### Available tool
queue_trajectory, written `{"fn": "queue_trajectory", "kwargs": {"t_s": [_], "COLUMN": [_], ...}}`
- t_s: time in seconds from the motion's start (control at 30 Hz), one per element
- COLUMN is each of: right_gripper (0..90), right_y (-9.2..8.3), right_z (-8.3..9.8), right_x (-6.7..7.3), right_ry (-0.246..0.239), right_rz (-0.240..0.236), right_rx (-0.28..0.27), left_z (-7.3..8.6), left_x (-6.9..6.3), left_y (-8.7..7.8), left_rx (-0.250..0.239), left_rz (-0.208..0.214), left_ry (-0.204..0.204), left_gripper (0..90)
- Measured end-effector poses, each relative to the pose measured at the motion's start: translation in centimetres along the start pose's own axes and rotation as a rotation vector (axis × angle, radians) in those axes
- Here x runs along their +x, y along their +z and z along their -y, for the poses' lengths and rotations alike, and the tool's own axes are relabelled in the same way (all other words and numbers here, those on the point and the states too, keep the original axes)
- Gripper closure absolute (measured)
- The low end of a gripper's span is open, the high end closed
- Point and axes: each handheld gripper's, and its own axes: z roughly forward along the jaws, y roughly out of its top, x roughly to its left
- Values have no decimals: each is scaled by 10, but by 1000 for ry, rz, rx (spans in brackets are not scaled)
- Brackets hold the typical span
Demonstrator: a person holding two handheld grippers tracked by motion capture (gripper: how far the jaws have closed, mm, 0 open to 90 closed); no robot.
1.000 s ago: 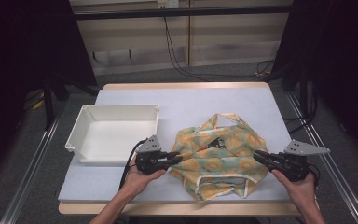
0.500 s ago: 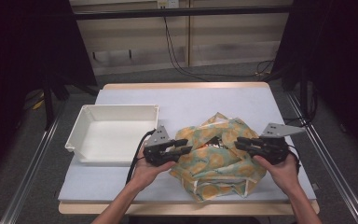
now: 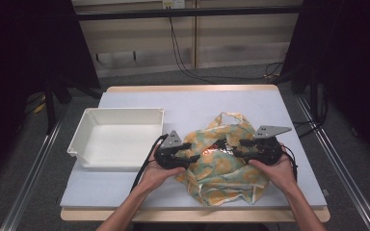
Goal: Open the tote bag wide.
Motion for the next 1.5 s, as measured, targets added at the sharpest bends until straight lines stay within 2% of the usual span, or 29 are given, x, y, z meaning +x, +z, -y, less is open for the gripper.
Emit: {"fn": "queue_trajectory", "kwargs": {"t_s": [0.03,0.07,0.1,0.13,0.2,0.27,0.3,0.33,0.5,0.53,0.57,0.63,0.67,0.7,0.77,0.83,0.87,0.9,0.97,1.07,1.13,1.17,1.27,1.3,1.33,1.37,1.4,1.43,1.5], "right_gripper": [565,677,845,845,900,900,900,900,900,900,900,900,900,900,900,900,900,900,900,900,884,850,799,769,757,754,754,755,754], "right_y": [1,2,0,0,-11,-21,-27,-34,-65,-70,-74,-79,-79,-85,-87,-83,-80,-77,-74,-75,-78,-79,-81,-83,-83,-82,-82,-77,-68], "right_z": [1,1,2,2,0,-2,-2,-3,2,3,5,6,6,12,17,19,19,19,17,14,12,11,9,7,6,4,4,1,-3], "right_x": [-1,-1,-4,-4,-7,-9,-11,-14,-35,-39,-43,-47,-47,-56,-61,-59,-56,-52,-47,-39,-32,-29,-22,-16,-14,-12,-12,-8,-6], "right_ry": [-1,-1,16,16,40,52,62,74,147,162,175,184,184,226,232,217,206,197,184,157,137,127,111,98,92,85,85,73,60], "right_rz": [7,23,13,13,-3,-12,-19,-21,-25,-20,-45,-22,-22,25,37,35,29,21,4,-10,-21,-23,-32,-46,-54,-57,-57,-72,-88], "right_rx": [8,10,-5,-5,-64,-96,-119,-145,-258,-278,-302,-320,-320,-338,-338,-313,-298,-288,-283,-266,-262,-255,-243,-242,-246,-244,-244,-228,-210], "left_z": [1,1,1,2,-2,-4,-7,-8,-9,-8,-8,-7,-7,-3,2,0,-2,-5,-8,-11,-12,-17,-22,-27,-27,-31,-31,-33,-37], "left_x": [1,1,1,3,8,11,16,18,31,34,35,38,38,41,44,41,38,35,30,24,21,15,7,-3,-3,-13,-13,-18,-30], "left_y": [0,-1,-1,-3,-13,-18,-29,-34,-56,-59,-60,-62,-62,-61,-57,-52,-49,-48,-48,-55,-59,-68,-77,-84,-84,-83,-83,-79,-55], "left_rx": [2,5,2,1,-41,-62,-112,-131,-199,-222,-235,-215,-215,-223,-218,-208,-188,-177,-167,-166,-172,-204,-226,-247,-247,-256,-256,-247,-188], "left_rz": [3,6,2,4,36,49,61,71,79,109,107,68,68,63,75,90,67,61,56,34,36,27,26,47,47,91,91,121,175], "left_ry": [-1,11,13,8,-13,-25,-49,-55,-97,-118,-124,-132,-132,-163,-188,-182,-174,-167,-146,-129,-125,-113,-92,-65,-65,-21,-21,-10,20], "left_gripper": [441,554,719,719,880,896,899,900,900,900,900,900,900,900,900,876,834,751,674,567,543,526,523,546,599,654,702,733,744]}}
